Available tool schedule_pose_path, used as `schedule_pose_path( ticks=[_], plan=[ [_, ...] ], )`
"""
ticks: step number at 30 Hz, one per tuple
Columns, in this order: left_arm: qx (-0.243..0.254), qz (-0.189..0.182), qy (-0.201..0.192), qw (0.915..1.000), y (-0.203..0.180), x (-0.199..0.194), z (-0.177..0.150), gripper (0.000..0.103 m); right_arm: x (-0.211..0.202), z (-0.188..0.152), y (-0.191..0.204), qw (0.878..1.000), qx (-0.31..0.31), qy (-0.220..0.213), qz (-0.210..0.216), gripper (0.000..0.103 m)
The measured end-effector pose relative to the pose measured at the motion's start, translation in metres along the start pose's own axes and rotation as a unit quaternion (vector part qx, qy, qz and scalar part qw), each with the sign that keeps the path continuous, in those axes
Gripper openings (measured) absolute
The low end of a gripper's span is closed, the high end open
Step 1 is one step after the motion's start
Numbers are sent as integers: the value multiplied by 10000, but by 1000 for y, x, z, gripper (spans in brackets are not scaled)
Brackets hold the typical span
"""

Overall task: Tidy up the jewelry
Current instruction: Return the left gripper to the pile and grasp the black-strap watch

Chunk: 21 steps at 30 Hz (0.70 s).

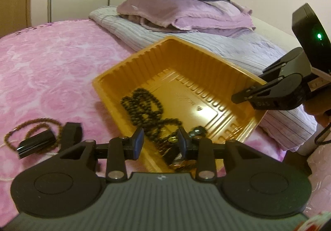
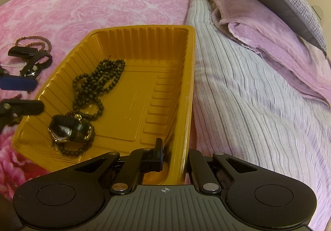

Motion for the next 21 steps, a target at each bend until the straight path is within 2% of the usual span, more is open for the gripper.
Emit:
schedule_pose_path(
  ticks=[7,13,17,21],
  plan=[
    [-482,367,16,9982,50,-17,-19,32,1,0,-1,10000,-2,0,-3,6],
    [-742,916,21,9930,106,-28,-35,32,1,0,-1,10000,-5,2,-7,6],
    [-647,1239,-26,9902,138,-31,-33,32,2,0,-1,10000,-10,0,-9,5],
    [-254,1511,-4,9882,155,-24,-24,36,2,0,-1,10000,-5,9,-12,6]
  ],
)
Point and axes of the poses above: each gripper's, at about its wrist camera, not at the fingertips, and x roughly the way its jaws point, y to its left, z to its top, the point moved 9 cm from there along x, roughly the way its jaws point, and after that the axes turned 14 degrees about y, right-handed, at the moved point
